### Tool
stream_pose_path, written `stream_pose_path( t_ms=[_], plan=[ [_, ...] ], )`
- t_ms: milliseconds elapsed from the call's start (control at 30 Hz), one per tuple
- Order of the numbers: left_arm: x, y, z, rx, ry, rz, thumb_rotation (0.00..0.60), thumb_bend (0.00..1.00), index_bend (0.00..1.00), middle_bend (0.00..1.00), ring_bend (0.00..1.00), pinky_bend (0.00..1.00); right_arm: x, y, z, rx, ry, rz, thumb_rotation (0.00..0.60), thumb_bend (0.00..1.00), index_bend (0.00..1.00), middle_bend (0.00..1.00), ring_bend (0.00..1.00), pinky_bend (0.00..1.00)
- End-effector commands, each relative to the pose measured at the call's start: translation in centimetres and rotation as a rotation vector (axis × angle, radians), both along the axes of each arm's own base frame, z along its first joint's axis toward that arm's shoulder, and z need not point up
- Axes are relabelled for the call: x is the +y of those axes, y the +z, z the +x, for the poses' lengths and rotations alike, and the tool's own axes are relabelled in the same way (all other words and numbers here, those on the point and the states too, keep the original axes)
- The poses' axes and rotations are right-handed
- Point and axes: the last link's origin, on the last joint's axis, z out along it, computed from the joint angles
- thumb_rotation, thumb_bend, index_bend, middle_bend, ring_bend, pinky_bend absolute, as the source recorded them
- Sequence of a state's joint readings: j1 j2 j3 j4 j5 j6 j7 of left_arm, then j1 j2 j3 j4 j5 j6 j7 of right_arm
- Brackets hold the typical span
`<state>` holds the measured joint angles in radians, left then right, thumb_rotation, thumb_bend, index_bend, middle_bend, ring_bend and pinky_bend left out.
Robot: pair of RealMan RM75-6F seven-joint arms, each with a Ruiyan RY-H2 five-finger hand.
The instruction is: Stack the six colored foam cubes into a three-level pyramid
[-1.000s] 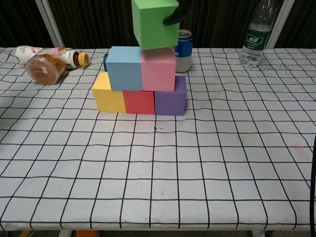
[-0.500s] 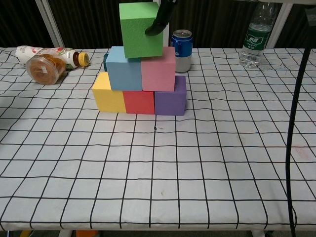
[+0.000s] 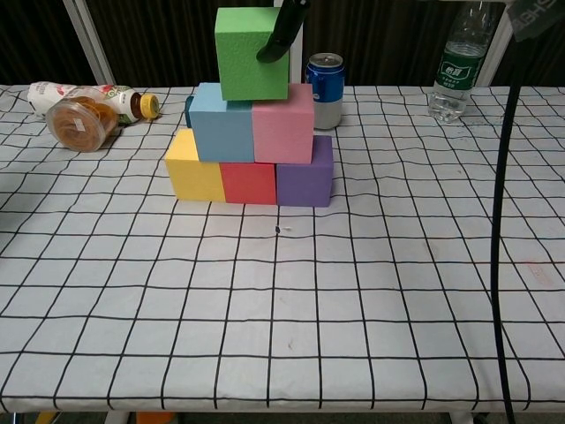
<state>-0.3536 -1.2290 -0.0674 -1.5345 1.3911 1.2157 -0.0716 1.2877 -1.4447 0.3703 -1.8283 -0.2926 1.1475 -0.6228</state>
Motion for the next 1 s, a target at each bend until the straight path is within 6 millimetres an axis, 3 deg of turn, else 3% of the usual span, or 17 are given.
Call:
stream_pose_path(
  t_ms=[33,1000],
  plan=[
    [0.1,0.0,0.0,0.0,-0.001,0.0,0.6,0.0,0.17,0.14,0.06,0.05,0.1,-0.1,0.2,0.002,-0.01,0.006,0.6,0.18,0.0,0.29,0.05,0.0],
    [0.0,-0.1,-0.3,-0.005,0.004,-0.008,0.6,0.0,0.17,0.14,0.06,0.05,0.7,-0.9,1.3,0.026,-0.043,0.001,0.6,0.15,0.0,0.25,0.04,0.0]
  ],
)
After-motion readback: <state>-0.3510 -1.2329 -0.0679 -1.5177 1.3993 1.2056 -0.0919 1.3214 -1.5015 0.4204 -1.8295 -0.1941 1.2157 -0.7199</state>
